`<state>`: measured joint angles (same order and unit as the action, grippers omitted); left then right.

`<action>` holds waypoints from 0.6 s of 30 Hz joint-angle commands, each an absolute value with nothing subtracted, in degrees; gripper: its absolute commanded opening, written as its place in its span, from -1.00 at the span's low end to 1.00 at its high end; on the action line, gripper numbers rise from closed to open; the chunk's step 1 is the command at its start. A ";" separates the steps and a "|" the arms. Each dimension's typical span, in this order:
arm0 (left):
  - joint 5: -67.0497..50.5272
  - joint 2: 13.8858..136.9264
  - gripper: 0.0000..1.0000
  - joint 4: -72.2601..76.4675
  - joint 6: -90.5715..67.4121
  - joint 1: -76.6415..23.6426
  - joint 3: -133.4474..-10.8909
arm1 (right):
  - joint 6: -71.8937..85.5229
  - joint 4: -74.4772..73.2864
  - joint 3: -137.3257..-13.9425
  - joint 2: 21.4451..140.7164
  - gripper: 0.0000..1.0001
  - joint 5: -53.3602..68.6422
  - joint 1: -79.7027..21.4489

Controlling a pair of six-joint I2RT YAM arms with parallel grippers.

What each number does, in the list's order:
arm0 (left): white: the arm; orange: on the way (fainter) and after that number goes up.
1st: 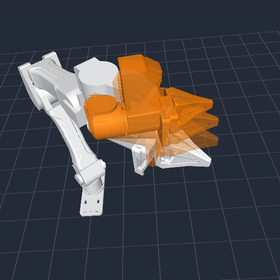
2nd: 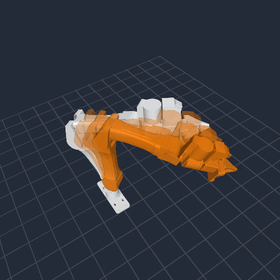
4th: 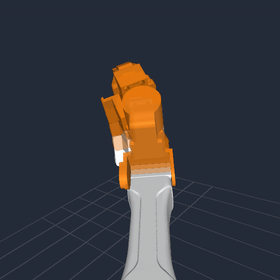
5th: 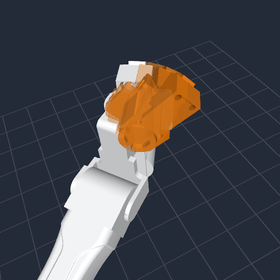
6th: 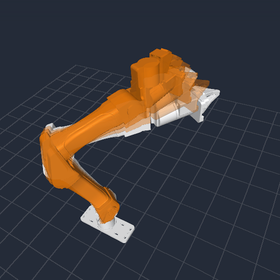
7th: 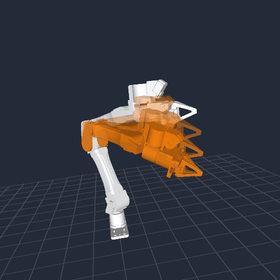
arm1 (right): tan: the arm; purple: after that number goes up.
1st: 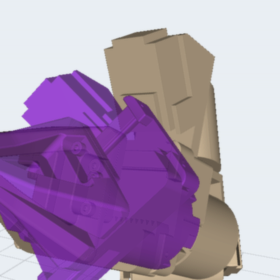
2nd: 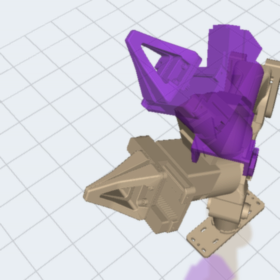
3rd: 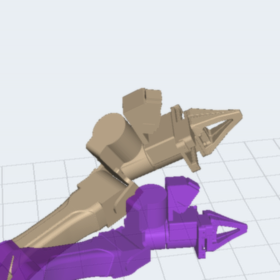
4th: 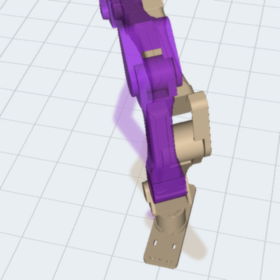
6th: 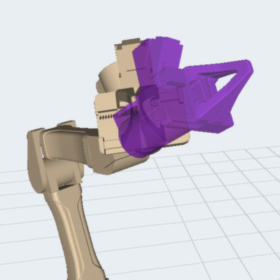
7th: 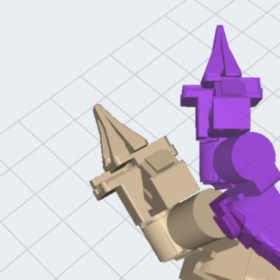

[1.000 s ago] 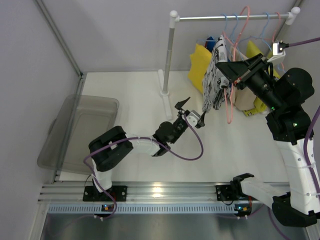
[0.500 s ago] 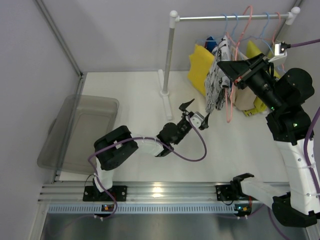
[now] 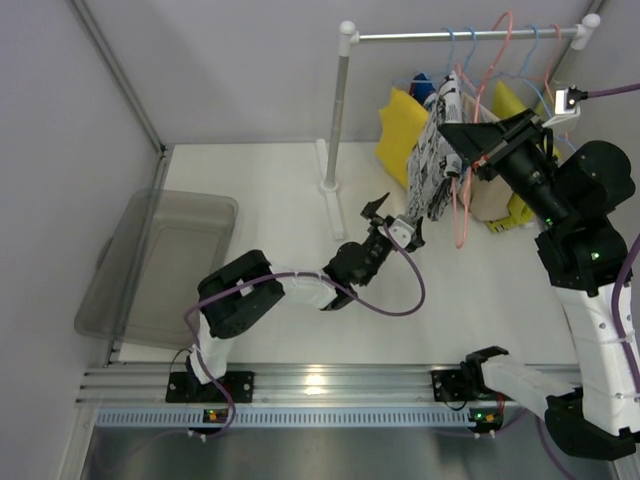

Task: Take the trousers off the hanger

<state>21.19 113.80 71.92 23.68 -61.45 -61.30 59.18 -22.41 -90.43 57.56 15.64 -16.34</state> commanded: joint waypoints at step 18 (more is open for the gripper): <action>23.03 122.08 0.98 75.06 25.93 -60.38 -75.49 | 59.23 -12.57 -90.62 54.05 -1.00 15.21 -17.40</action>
